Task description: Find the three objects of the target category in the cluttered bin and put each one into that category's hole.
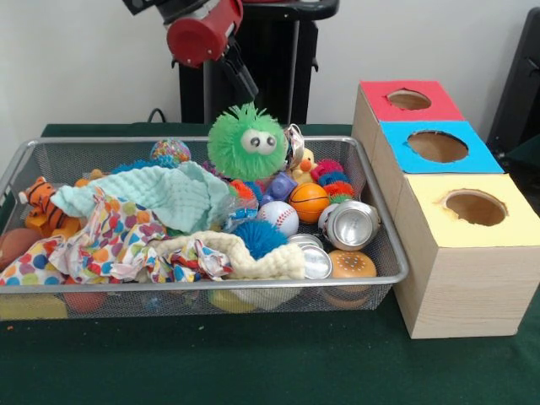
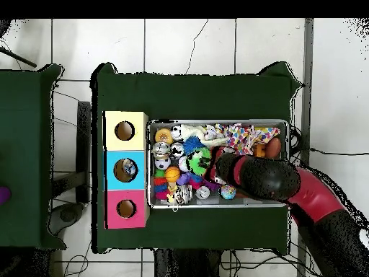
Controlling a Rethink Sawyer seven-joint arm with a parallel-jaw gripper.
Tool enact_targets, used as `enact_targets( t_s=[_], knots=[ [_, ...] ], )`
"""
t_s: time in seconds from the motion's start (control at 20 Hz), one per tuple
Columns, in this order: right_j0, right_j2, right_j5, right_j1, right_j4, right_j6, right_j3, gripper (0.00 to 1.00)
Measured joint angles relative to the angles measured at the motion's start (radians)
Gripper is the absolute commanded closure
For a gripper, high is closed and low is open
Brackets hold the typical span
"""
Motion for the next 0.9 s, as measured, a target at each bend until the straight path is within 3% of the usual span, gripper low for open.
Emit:
enact_targets(
  t_s=[0.35,0.9],
  knots=[
    [0.000,-0.001,0.000,-0.049,0.022,0.000,0.041,1.00],
    [-0.002,-0.005,0.000,-0.053,0.031,0.000,0.046,1.00]
  ],
)
